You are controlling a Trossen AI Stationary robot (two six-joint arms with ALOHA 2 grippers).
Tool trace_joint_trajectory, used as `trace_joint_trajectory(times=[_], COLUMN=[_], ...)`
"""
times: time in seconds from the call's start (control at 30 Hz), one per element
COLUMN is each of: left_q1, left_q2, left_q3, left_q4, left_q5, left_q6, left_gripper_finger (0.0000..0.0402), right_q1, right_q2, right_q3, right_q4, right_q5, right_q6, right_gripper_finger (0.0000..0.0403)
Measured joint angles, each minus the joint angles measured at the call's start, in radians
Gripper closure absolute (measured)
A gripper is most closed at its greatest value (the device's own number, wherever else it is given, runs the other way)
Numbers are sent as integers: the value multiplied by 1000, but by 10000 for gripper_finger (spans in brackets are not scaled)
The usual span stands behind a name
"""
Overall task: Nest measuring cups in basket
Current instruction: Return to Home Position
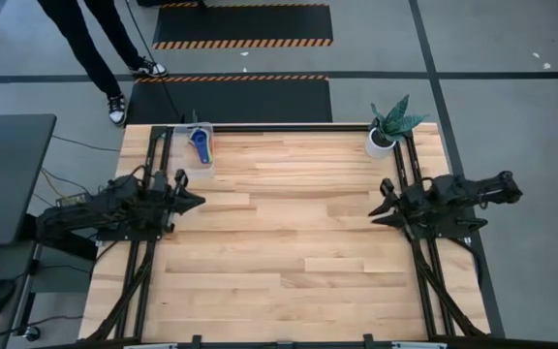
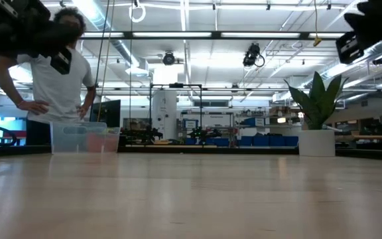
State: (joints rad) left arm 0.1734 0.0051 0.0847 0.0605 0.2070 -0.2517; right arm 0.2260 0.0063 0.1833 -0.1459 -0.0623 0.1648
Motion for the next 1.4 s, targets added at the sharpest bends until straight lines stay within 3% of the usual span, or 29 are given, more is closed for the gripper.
trace_joint_trajectory(times=[0.33,0.6,1.4], left_q1=[0,-1,-1], left_q2=[8,8,8], left_q3=[-75,-75,-77], left_q4=[3,-7,37], left_q5=[-2,-3,-29], left_q6=[29,188,185], left_gripper_finger=[391,391,391], right_q1=[0,1,1], right_q2=[11,44,74], right_q3=[-175,-177,-177], right_q4=[167,165,174], right_q5=[84,62,69], right_q6=[27,-81,-56], right_gripper_finger=[312,312,312])
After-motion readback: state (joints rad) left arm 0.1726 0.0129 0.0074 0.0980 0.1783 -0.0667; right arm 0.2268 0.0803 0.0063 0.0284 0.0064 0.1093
